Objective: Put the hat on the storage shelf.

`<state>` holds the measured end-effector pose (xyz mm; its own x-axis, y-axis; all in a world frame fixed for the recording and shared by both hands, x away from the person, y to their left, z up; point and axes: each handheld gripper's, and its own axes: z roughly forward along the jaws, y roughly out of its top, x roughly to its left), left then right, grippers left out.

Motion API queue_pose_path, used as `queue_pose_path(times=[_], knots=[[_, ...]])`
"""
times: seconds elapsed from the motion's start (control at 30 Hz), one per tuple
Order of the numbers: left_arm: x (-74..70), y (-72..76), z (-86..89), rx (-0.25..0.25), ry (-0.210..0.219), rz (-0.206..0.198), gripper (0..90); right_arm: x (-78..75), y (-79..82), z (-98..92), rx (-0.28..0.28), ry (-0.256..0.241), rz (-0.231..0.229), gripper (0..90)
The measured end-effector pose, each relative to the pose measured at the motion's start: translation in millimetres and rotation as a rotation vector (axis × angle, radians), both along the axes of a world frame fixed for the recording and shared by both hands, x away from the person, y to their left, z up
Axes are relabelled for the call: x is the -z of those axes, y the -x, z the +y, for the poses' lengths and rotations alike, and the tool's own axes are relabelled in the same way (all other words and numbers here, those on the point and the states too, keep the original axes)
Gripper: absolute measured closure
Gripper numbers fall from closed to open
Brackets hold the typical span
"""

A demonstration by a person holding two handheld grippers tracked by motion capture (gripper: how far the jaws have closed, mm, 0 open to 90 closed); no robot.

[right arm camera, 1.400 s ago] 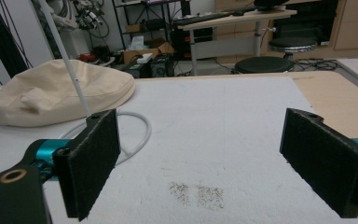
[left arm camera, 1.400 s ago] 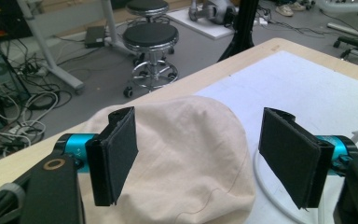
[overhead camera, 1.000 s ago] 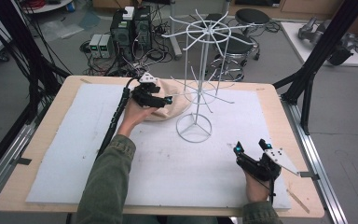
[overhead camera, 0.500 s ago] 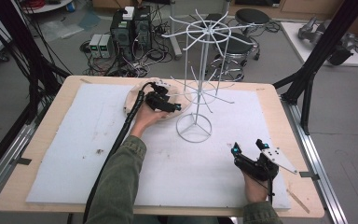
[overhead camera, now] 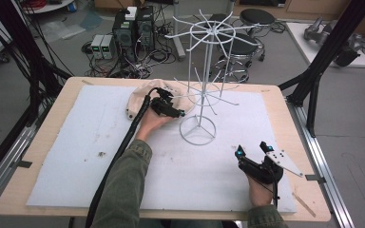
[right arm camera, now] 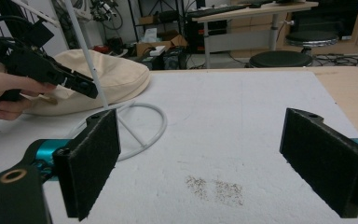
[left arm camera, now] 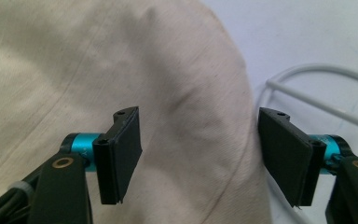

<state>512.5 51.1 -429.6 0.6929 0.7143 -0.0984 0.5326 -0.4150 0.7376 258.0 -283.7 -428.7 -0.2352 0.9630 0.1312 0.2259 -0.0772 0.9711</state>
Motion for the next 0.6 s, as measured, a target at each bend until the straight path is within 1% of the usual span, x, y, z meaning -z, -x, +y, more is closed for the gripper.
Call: queue_pose_path(times=[0.03, 0.1, 0.17, 0.2, 0.23, 0.3, 0.4, 0.47, 0.53, 0.57, 0.6], knots=[[1.3, -0.6, 0.9, 0.006, 0.009, 0.016, 32.3, 0.0, 0.1, -0.1, 0.001, -0.001, 0.002, 11.2], [4.4, -1.6, 2.3, 0.003, 0.006, 0.042, 33.2, 0.0, -0.2, -0.4, -0.001, -0.005, -0.002, 11.2], [6.2, -1.8, 2.4, 0.005, 0.001, 0.048, 32.1, -0.3, 0.0, -0.3, -0.007, -0.012, -0.002, 11.2], [6.5, -1.8, 2.0, 0.005, -0.005, 0.048, 32.1, -0.2, -0.4, -0.7, -0.009, -0.01, -0.008, 11.2], [6.5, -1.6, 1.4, 0.011, -0.022, 0.042, 32.3, -0.3, -0.2, -0.5, -0.01, -0.012, -0.006, 11.2], [7.2, -1.1, 0.0, 0.004, -0.025, 0.039, 32.4, -0.2, -0.3, -0.5, -0.011, -0.014, -0.004, 11.2], [9.5, -0.2, -3.2, -0.002, -0.048, 0.03, 32.0, -0.2, -0.7, -1.0, -0.01, -0.011, -0.008, 11.2], [9.7, 0.7, -5.4, -0.005, -0.065, 0.018, 32.3, -0.1, -0.7, -0.5, -0.008, -0.019, -0.001, 11.2], [10.0, 2.0, -6.4, -0.008, -0.083, 0.001, 34.0, -0.1, -1.0, -0.5, -0.008, -0.018, -0.001, 11.2], [10.1, 2.7, -6.4, -0.014, -0.088, -0.005, 37.0, -0.1, -1.1, -0.5, -0.008, -0.017, -0.002, 11.2], [10.4, 3.0, -6.2, -0.017, -0.085, -0.007, 37.0, -0.1, -1.1, -0.5, -0.008, -0.017, -0.002, 11.2]])
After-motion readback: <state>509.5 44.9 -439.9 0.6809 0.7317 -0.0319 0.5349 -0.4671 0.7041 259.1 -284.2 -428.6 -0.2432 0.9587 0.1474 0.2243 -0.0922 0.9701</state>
